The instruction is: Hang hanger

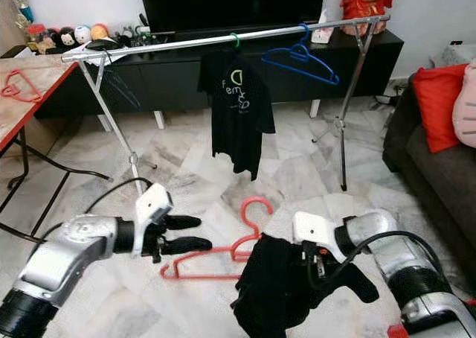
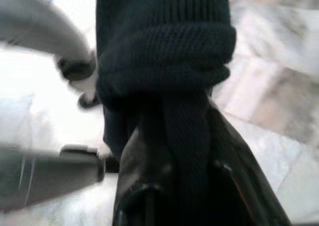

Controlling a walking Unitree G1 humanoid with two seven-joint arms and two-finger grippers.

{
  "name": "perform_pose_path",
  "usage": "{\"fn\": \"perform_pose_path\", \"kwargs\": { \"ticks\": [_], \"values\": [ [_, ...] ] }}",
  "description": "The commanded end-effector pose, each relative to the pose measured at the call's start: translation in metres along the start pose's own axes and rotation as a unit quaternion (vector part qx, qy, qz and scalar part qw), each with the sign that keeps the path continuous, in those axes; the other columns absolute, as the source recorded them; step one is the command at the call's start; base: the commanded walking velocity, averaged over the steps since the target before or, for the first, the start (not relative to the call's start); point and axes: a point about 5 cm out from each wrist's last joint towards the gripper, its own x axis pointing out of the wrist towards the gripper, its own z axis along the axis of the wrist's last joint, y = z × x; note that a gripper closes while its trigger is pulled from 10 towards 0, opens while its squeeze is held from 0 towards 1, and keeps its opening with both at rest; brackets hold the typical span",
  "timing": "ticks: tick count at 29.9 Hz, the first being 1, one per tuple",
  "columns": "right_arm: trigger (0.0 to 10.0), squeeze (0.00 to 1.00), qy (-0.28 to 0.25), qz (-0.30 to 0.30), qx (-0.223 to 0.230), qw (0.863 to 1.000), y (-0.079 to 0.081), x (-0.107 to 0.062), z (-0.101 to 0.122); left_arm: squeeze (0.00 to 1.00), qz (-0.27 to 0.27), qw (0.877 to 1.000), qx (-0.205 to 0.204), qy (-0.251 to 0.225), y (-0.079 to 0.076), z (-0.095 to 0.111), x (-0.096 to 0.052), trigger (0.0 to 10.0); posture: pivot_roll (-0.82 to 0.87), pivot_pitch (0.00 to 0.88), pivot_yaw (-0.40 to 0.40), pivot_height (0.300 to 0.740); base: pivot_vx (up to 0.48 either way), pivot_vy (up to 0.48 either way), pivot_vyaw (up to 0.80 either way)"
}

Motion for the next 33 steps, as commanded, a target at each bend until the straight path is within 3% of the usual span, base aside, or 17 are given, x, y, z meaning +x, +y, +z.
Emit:
{"fn": "perform_pose_path", "kwargs": {
  "ticks": [1, 2, 3, 7, 8, 12, 14, 15, 16, 17, 18, 19, 20, 21, 24, 29, 33],
  "values": [
    [0.0, 0.00, -0.041, -0.048, 0.024, 0.998, -0.005, -0.009, 0.000, 1.00, 0.045, 0.999, -0.006, -0.008, 0.008, -0.004, -0.008, 10.0, -0.03, 0.000, 0.047, 0.740, 0.000, 0.000, 0.00],
    [0.0, 0.00, -0.050, -0.053, 0.029, 0.997, -0.005, -0.009, -0.001, 1.00, 0.052, 0.999, -0.011, -0.013, 0.008, -0.004, -0.009, 10.0, -0.03, 0.000, 0.047, 0.740, 0.000, 0.000, 0.00],
    [0.0, 0.00, -0.067, -0.074, 0.047, 0.994, -0.005, -0.010, -0.002, 0.00, 0.086, 0.996, -0.015, -0.024, 0.012, -0.005, -0.010, 10.0, -0.03, 0.000, 0.047, 0.740, 0.000, 0.000, 0.00],
    [0.0, 0.00, -0.137, -0.180, 0.106, 0.968, -0.009, -0.008, -0.005, 0.00, 0.205, 0.976, -0.038, -0.055, 0.024, -0.012, -0.012, 10.0, -0.04, 0.000, 0.050, 0.740, 0.000, 0.000, 0.00],
    [0.0, 0.00, -0.137, -0.180, 0.106, 0.968, -0.009, -0.008, -0.005, 0.00, 0.205, 0.976, -0.038, -0.055, 0.024, -0.012, -0.012, 10.0, -0.04, 0.000, 0.050, 0.740, 0.000, 0.000, 0.00],
    [0.0, 0.00, -0.181, -0.267, 0.166, 0.932, -0.007, 0.002, -0.008, 0.00, 0.286, 0.952, -0.068, -0.085, 0.025, -0.018, -0.014, 10.0, -0.04, 0.000, 0.048, 0.740, 0.000, 0.000, 0.00],
    [0.0, 0.00, -0.191, -0.321, 0.207, 0.904, -0.006, 0.011, -0.011, 0.00, 0.352, 0.928, -0.084, -0.094, 0.031, -0.022, -0.017, 10.0, -0.04, 0.000, 0.048, 0.740, 0.000, 0.000, 0.00],
    [0.0, 0.00, -0.198, -0.352, 0.238, 0.883, -0.002, 0.023, -0.011, 0.00, 0.423, 0.897, -0.098, -0.086, 0.038, -0.030, -0.020, 10.0, -0.04, 0.000, 0.049, 0.740, 0.000, 0.000, 0.00],
    [0.0, 0.00, -0.200, -0.359, 0.243, 0.879, 0.001, 0.028, -0.010, 0.00, 0.445, 0.886, -0.099, -0.081, 0.040, -0.034, -0.022, 10.0, -0.04, 0.000, 0.049, 0.740, 0.000, 0.000, 0.00],
    [0.0, 0.00, -0.200, -0.387, 0.268, 0.859, 0.004, 0.037, -0.008, 0.00, 0.473, 0.869, -0.116, -0.092, 0.042, -0.036, -0.023, 10.0, -0.04, 0.000, 0.049, 0.740, 0.000, 0.000, 0.00],
    [0.0, 0.00, -0.214, -0.396, 0.290, 0.844, 0.005, 0.041, -0.006, 0.00, 0.480, 0.865, -0.111, -0.096, 0.041, -0.035, -0.022, 10.0, -0.05, 0.000, 0.047, 0.740, 0.000, 0.000, 0.00],
    [4.9, 0.00, -0.226, -0.401, 0.305, 0.834, 0.007, 0.045, -0.003, 0.00, 0.484, 0.864, -0.099, -0.099, 0.040, -0.033, -0.020, 10.0, -0.05, 0.000, 0.045, 0.740, 0.000, 0.000, 0.00],
    [4.9, 0.00, -0.235, -0.402, 0.313, 0.828, 0.008, 0.047, 0.000, 0.00, 0.486, 0.864, -0.088, -0.099, 0.039, -0.032, -0.019, 10.0, -0.05, 0.000, 0.045, 0.740, 0.000, 0.000, 0.00],
    [10.0, 0.00, -0.244, -0.399, 0.309, 0.828, 0.011, 0.050, 0.005, 0.00, 0.487, 0.862, -0.086, -0.107, 0.038, -0.030, -0.016, 10.0, -0.04, 0.000, 0.042, 0.740, 0.000, 0.000, 0.00],
    [10.0, 0.00, -0.262, -0.412, 0.304, 0.818, 0.013, 0.056, 0.017, 0.00, 0.485, 0.858, -0.098, -0.135, 0.033, -0.025, -0.008, 10.0, -0.05, 0.000, 0.040, 0.740, 0.000, 0.000, 0.00],
    [10.0, 0.00, -0.253, -0.459, 0.324, 0.787, 0.007, 0.053, 0.020, 0.00, 0.487, 0.854, -0.110, -0.149, 0.026, -0.025, 0.003, 10.0, -0.04, 0.000, 0.034, 0.740, 0.000, 0.000, 0.00],
    [10.0, 0.00, -0.243, -0.460, 0.321, 0.791, 0.006, 0.054, 0.021, 0.00, 0.480, 0.856, -0.115, -0.156, 0.022, -0.024, 0.007, 10.0, -0.04, 0.000, 0.031, 0.740, 0.000, 0.000, 0.00]
  ]
}}
